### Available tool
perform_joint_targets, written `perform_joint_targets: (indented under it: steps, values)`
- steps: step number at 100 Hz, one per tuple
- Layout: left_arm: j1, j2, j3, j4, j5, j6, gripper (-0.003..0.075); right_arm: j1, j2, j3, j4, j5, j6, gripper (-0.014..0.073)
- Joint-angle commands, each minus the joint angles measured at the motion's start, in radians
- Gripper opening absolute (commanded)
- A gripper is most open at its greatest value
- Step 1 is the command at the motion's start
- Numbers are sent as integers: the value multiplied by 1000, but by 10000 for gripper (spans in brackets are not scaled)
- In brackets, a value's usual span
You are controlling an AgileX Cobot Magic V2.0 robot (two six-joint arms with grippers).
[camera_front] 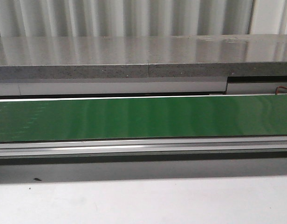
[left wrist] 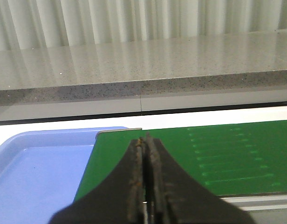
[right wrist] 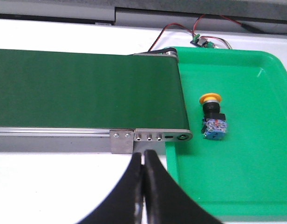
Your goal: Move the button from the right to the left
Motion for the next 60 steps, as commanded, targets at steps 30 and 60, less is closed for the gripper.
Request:
perform_joint_targets:
  steps: [30, 60]
  values:
    - [-10, -32, 37, -2, -76, -8, -20, -4, 290, -183, 49, 79, -1, -19]
    - [-10, -32, 37, -2, -76, -8, -20, -4, 473, -240, 73, 106, -1, 472]
